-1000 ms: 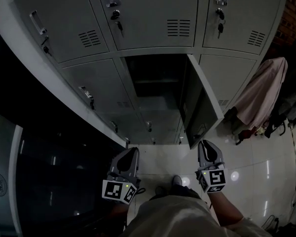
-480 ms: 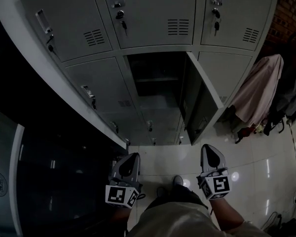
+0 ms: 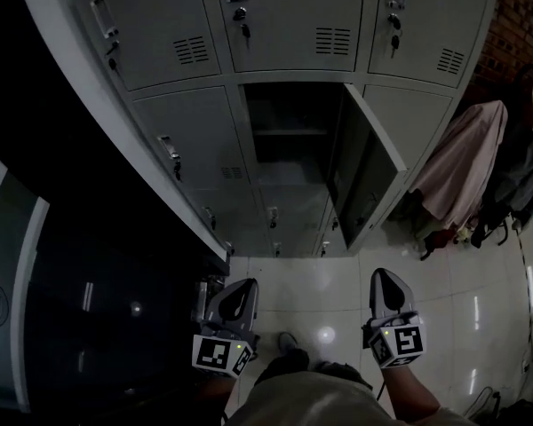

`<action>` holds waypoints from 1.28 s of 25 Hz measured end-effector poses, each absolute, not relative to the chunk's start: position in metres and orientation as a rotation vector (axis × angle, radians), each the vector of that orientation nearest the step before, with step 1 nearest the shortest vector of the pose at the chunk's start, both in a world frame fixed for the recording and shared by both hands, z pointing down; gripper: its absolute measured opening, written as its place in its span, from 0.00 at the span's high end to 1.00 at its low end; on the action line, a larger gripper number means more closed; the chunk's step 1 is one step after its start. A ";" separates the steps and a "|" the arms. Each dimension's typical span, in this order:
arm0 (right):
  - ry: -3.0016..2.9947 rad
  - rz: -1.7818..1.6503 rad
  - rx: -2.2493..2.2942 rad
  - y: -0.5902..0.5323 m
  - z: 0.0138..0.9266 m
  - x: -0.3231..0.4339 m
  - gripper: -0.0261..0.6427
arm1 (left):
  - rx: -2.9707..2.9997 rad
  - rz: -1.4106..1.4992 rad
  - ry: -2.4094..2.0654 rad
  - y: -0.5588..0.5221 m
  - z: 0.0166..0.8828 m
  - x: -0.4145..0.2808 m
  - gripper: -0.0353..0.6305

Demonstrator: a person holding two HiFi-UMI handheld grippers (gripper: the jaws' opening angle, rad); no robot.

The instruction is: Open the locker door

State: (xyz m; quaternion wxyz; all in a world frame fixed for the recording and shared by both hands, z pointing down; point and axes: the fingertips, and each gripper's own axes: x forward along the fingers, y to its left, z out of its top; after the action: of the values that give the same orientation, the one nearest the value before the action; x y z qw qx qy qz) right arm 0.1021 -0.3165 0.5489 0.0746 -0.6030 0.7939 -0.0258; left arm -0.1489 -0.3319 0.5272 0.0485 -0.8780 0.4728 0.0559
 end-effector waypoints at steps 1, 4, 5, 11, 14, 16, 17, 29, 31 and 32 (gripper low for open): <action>2.411 -0.091 -1.816 -0.310 0.546 0.099 0.96 | -2.656 0.165 1.452 -0.326 0.521 -0.154 0.81; 2.437 -0.052 -1.793 -0.292 0.525 0.094 0.96 | -2.608 0.162 1.495 -0.307 0.504 -0.165 0.81; 2.432 -0.033 -1.777 -0.282 0.515 0.095 0.96 | -2.603 0.168 1.499 -0.298 0.498 -0.165 0.81; 2.440 -0.031 -1.774 -0.184 0.484 0.117 0.96 | -2.610 0.172 1.461 -0.218 0.466 -0.132 0.82; 2.418 -0.010 -1.787 -0.119 0.472 0.130 0.96 | -2.631 0.169 1.423 -0.163 0.461 -0.118 0.82; 2.389 0.014 -1.791 -0.079 0.461 0.141 0.96 | -2.638 0.159 1.406 -0.128 0.457 -0.111 0.83; 2.372 0.019 -1.793 -0.059 0.455 0.146 0.96 | -2.639 0.154 1.403 -0.110 0.454 -0.108 0.83; 2.281 0.074 -1.762 0.142 0.401 0.173 0.96 | -2.678 0.117 1.349 0.090 0.414 -0.089 0.84; 2.290 0.066 -1.767 0.161 0.396 0.172 0.96 | -2.687 0.135 1.324 0.108 0.405 -0.087 0.84; 2.309 0.050 -1.775 0.170 0.396 0.171 0.96 | -2.691 0.143 1.307 0.116 0.400 -0.085 0.84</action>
State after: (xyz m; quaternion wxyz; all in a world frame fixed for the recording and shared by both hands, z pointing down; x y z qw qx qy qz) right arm 0.1707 0.1699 0.3963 0.1140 -0.6055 0.7875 0.0172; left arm -0.0852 0.1160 0.4000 0.0733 -0.8960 0.4353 0.0478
